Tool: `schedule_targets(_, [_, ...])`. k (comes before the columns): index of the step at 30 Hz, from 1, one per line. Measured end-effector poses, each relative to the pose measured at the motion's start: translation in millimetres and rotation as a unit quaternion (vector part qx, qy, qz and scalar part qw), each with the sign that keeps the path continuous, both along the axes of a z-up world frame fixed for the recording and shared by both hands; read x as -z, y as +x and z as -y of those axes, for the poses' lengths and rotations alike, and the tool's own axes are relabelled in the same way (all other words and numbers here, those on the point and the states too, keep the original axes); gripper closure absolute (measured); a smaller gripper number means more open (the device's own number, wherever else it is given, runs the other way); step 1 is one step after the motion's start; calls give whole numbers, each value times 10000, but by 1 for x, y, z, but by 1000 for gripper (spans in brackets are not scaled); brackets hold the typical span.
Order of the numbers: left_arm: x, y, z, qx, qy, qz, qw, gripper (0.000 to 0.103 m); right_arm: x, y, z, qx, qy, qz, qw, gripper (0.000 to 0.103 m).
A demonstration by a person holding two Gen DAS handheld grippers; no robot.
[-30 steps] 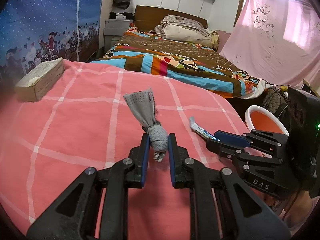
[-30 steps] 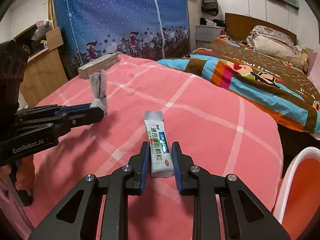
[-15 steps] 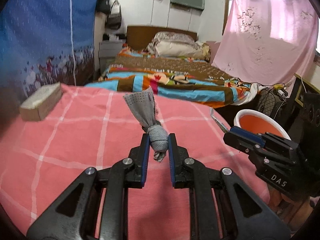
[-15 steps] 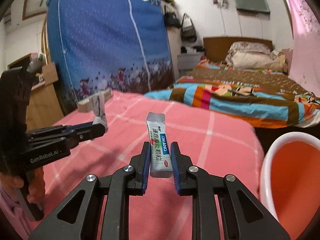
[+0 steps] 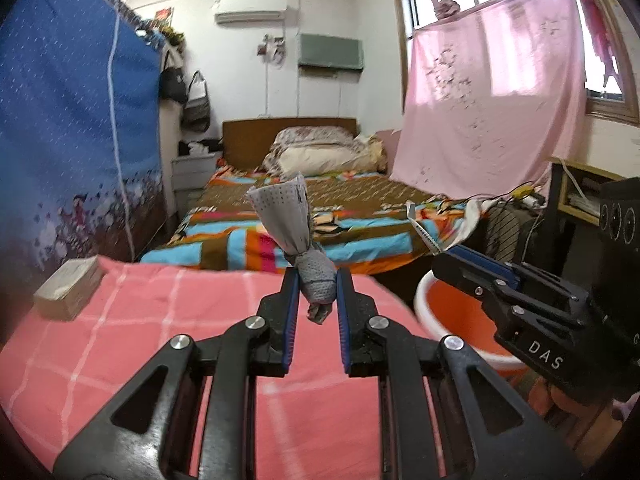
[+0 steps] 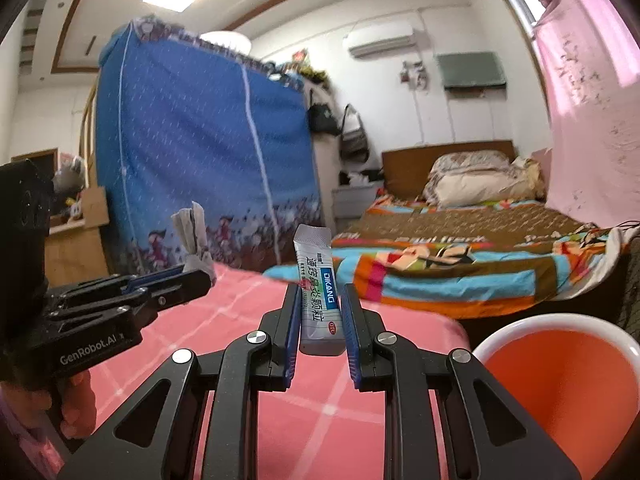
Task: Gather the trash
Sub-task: 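Lift the grey bundle and white tube and carry both over the bucket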
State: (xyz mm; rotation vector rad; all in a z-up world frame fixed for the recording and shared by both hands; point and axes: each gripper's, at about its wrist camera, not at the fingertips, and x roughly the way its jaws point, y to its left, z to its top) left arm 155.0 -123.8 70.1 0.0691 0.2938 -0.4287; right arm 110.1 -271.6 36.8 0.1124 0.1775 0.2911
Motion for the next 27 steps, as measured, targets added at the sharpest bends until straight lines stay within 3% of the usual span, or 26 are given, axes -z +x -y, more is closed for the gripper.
schedule_targets(9, [-11, -15, 48, 530, -74, 415, 9977, 81, -12, -32, 44, 582, 112, 515, 9969, 85])
schedule_targets(16, [-3, -23, 91, 1000, 179, 499, 9936, 81, -13, -52, 74, 1045, 55, 661, 9923, 85])
schedule_targets(22, [7, -22, 119, 1303, 321, 212, 9907, 81, -6, -54, 101, 1402, 192, 448, 9889, 85])
schedule_targets(27, [14, -13, 135, 1503, 374, -276, 9876, 81, 5, -45, 122, 1634, 365, -50, 9859, 85])
